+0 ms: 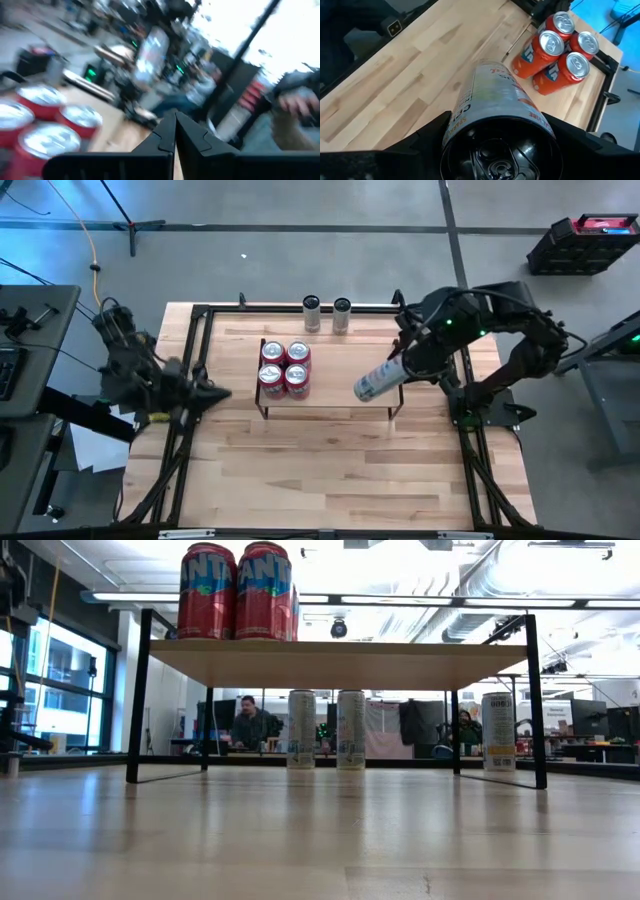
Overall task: Place canned beverage on shelf
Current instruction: Put the white yellow soda can on the shelf
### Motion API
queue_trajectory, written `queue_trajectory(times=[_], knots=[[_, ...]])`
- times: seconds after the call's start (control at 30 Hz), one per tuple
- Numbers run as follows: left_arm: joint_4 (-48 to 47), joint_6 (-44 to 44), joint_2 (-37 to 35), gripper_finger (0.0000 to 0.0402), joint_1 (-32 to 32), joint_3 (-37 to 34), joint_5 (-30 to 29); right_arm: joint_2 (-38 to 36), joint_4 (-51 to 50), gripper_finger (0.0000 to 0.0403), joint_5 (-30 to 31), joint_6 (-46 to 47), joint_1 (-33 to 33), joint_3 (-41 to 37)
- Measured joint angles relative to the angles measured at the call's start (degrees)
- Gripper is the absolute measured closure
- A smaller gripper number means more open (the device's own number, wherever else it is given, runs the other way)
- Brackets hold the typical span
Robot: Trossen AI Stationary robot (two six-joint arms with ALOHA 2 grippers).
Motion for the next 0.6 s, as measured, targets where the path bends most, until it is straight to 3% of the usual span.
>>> queue_trajectory(times=[0.23,0.6], knots=[[0.1,5.9,-4.8,0.0401,0.0,0.0,-10.3,2.6,0.0,0.0147,-0.1,0.3,0.0,0.0],[-0.4,14.9,-4.5,0.0401,0.0,0.0,-11.5,5.2,0.0,0.0147,1.3,3.0,-1.7,0.0]])
